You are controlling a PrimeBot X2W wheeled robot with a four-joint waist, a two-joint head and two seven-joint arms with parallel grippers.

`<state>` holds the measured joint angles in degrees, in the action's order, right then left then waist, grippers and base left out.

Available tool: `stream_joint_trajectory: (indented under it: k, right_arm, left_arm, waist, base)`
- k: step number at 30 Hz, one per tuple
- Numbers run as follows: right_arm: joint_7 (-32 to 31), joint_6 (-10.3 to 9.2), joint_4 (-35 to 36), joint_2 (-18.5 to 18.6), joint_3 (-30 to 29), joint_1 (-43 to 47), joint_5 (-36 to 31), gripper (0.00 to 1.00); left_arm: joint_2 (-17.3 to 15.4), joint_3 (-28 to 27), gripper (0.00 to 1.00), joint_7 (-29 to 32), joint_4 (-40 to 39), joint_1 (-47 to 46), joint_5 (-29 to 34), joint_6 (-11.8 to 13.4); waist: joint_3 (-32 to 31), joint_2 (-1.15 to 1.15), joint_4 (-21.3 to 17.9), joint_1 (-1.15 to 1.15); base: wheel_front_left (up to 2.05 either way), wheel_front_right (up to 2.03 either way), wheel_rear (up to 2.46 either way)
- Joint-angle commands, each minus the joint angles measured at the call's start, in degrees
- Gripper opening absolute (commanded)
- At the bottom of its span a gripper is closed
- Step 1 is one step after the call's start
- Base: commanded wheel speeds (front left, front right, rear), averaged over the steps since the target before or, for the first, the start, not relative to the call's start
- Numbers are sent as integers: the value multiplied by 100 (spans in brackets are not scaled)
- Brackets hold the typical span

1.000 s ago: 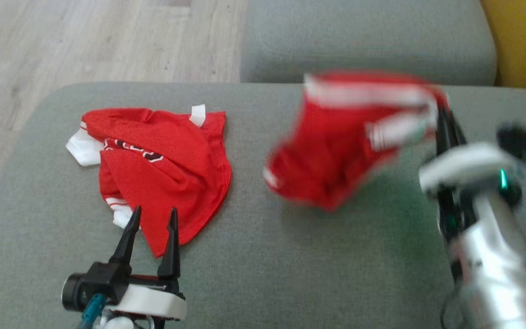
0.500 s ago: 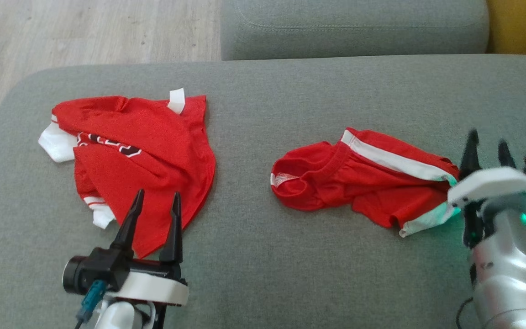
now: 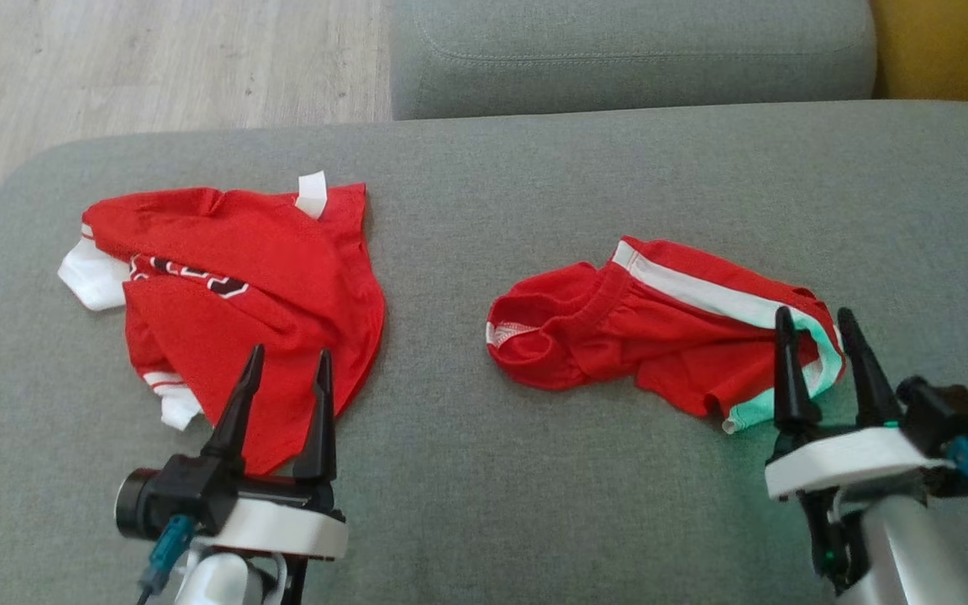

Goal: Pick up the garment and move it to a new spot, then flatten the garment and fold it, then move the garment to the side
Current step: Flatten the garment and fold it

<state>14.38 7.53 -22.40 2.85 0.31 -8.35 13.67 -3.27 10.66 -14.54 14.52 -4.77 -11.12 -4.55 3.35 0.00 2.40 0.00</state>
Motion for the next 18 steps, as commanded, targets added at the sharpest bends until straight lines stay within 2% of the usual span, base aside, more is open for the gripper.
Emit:
stream_joint_trajectory:
  k: [1, 7, 13, 18]
  right_arm:
    - [61, -4, 285, 3, 180, -223, -28, 100]
    - [62, -4, 192, 3, -139, -211, -282, 100]
    - [-159, -4, -411, 3, -582, -416, -474, 100]
    - [-210, -4, -928, 3, -720, -643, -598, 100]
  left_arm:
    - [-6, -212, 100, -46, -199, -164, -22, 11]
    - [4, -216, 100, -46, -183, -194, 1, -13]
    - [16, -180, 100, -46, -135, -248, -7, -33]
    - [21, -164, 100, -46, -93, -272, 2, -45]
  waist:
    - [17, 0, -2, 0]
    - [88, 0, 33, 0]
    - [191, 0, 123, 0]
    - [285, 0, 175, 0]
  base:
    - [0, 0, 0]
    - [0, 0, 0]
    - [0, 0, 0]
    - [0, 0, 0]
